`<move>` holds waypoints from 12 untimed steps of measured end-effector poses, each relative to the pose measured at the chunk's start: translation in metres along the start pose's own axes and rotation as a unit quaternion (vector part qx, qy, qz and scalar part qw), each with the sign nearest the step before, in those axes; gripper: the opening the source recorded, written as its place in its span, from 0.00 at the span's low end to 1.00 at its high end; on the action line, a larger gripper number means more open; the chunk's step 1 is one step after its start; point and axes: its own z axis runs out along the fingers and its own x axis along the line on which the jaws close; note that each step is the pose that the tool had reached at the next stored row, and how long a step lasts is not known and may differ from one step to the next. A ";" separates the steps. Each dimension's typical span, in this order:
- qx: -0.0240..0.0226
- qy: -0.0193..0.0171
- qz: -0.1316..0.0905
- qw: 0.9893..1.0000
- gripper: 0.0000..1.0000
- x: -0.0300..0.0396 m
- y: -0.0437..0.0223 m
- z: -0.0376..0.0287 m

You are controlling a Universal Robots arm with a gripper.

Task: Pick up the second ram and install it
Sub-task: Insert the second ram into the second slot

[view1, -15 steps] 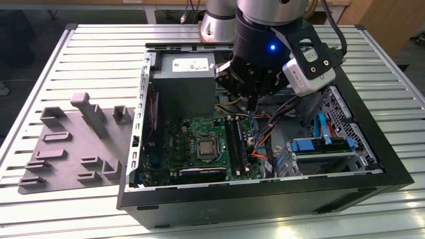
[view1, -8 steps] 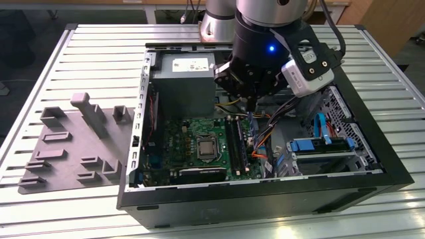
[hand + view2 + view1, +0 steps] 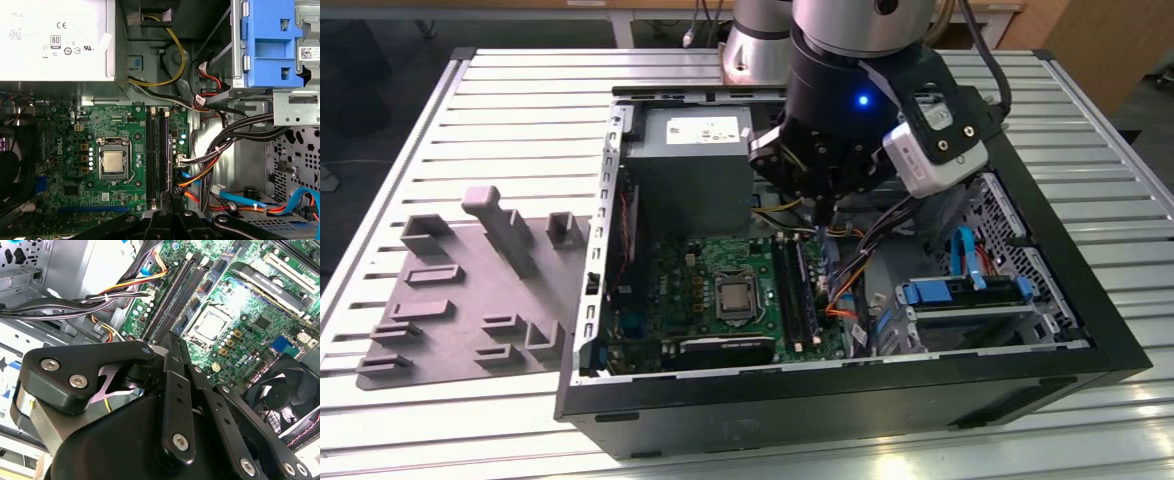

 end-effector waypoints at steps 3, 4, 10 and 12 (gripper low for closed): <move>0.000 0.000 0.000 1.000 0.12 0.0004 0.0000 0.0008; 0.000 0.000 0.000 1.000 0.12 0.0005 0.0000 0.0010; 0.000 0.000 0.000 1.000 0.12 0.0015 -0.0001 0.0024; 0.000 0.000 0.000 1.000 0.12 0.0018 -0.0001 0.0029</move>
